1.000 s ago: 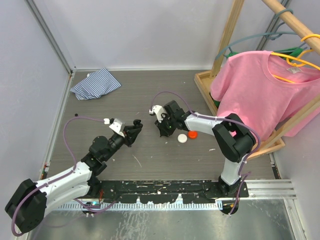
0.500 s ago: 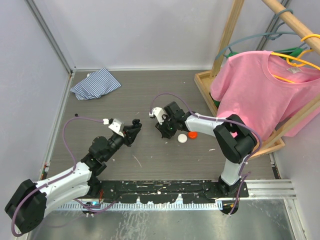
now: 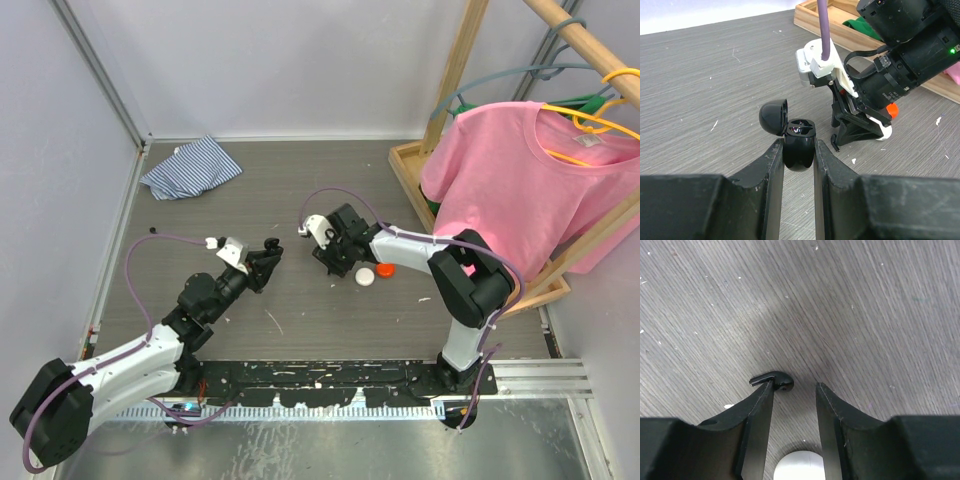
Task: Insert the wireless bluetooth earbuds into the charging case
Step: Move the earbud to the center of the board, then pick up the earbud from the center of the board.
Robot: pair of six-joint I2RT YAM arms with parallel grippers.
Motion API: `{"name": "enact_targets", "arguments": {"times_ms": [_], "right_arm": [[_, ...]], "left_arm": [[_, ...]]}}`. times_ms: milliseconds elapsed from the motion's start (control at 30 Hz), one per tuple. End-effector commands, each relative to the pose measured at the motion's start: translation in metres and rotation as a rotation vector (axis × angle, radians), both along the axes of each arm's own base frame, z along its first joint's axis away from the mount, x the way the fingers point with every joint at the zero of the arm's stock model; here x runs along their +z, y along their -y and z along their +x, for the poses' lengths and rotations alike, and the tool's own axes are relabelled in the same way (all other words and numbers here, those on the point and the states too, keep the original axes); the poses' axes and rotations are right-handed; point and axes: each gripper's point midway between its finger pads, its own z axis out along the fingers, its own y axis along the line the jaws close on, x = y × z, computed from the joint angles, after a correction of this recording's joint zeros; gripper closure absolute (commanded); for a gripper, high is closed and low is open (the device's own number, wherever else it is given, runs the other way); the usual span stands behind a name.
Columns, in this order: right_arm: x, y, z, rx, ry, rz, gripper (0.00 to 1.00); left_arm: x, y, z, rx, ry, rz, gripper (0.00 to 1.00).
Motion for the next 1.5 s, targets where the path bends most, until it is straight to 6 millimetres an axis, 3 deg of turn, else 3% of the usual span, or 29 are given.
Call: {"name": "enact_targets", "arguments": {"times_ms": [0, 367, 567, 767, 1033, 1467], "right_arm": [[0.023, 0.016, 0.023, -0.068, 0.11, -0.058, 0.55], [0.062, 0.021, 0.043, -0.24, 0.223, 0.019, 0.53], [0.083, 0.012, 0.035, -0.325, 0.18, 0.137, 0.51], [0.077, 0.007, 0.021, -0.485, 0.046, 0.192, 0.51], [0.072, 0.012, 0.013, -0.654, -0.047, 0.133, 0.51], [0.039, 0.003, 0.013, -0.685, -0.171, 0.0, 0.52]], "left_arm": [[0.022, -0.003, 0.004, 0.023, 0.078, -0.038, 1.0], [0.022, -0.005, 0.004, 0.033, 0.077, -0.04, 1.0], [0.022, -0.006, 0.005, 0.04, 0.077, -0.04, 1.0], [0.019, -0.006, 0.006, 0.049, 0.069, -0.035, 1.0], [0.019, -0.008, 0.007, 0.058, 0.068, -0.035, 1.0], [0.02, -0.009, 0.007, 0.061, 0.07, -0.031, 1.0]]}}
